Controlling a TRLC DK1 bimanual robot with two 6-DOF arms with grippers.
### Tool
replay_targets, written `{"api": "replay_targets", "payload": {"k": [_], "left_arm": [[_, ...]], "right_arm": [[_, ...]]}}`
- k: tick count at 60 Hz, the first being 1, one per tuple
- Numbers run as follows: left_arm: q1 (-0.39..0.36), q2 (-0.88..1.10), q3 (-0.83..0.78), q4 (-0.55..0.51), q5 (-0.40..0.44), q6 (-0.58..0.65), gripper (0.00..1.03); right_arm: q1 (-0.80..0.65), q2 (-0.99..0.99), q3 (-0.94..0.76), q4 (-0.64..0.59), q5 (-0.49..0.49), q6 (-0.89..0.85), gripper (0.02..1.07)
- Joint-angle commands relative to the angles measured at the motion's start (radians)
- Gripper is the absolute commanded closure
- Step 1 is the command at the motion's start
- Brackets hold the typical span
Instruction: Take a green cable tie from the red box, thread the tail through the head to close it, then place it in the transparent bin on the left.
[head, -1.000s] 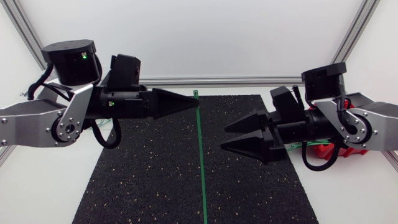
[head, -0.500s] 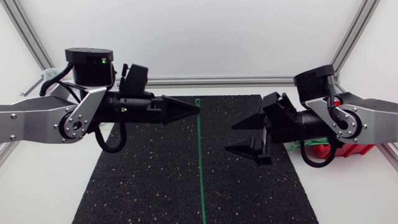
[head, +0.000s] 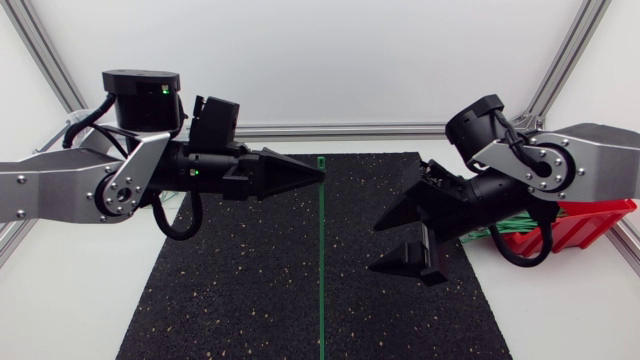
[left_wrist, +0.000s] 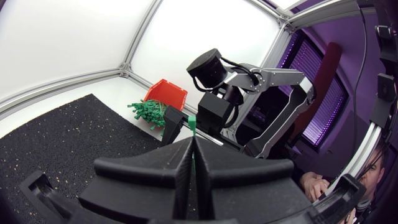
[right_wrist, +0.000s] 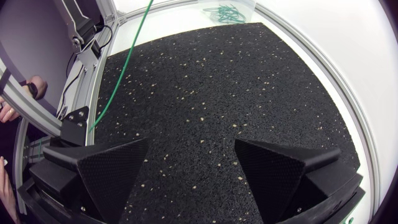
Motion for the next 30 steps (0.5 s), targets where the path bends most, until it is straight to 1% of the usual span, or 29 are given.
{"api": "replay_targets", "payload": {"k": [1, 6, 12, 18, 22, 26, 30], "left_arm": [[0.014, 0.028, 0.037, -0.002, 0.031, 0.028, 1.00], [0.021, 0.036, 0.047, -0.018, 0.054, 0.035, 1.00], [0.031, 0.036, 0.057, -0.044, 0.077, 0.035, 1.00], [0.034, 0.040, 0.067, -0.071, 0.089, 0.035, 1.00], [0.036, 0.042, 0.067, -0.075, 0.089, 0.035, 1.00], [0.041, 0.042, 0.070, -0.086, 0.089, 0.035, 1.00], [0.047, 0.042, 0.071, -0.087, 0.091, 0.035, 1.00]], "right_arm": [[0.004, 0.019, 0.032, -0.038, -0.012, -0.091, 0.06], [0.006, 0.022, 0.028, -0.044, -0.025, -0.151, 0.06], [0.009, 0.008, 0.014, -0.018, -0.033, -0.226, 0.06], [0.010, -0.003, 0.014, 0.005, -0.044, -0.241, 0.07], [0.010, -0.023, 0.020, -0.003, -0.044, -0.270, 0.07], [0.021, -0.044, 0.028, -0.003, -0.027, -0.293, 0.09], [0.050, -0.075, 0.026, 0.002, 0.031, -0.330, 0.09]]}}
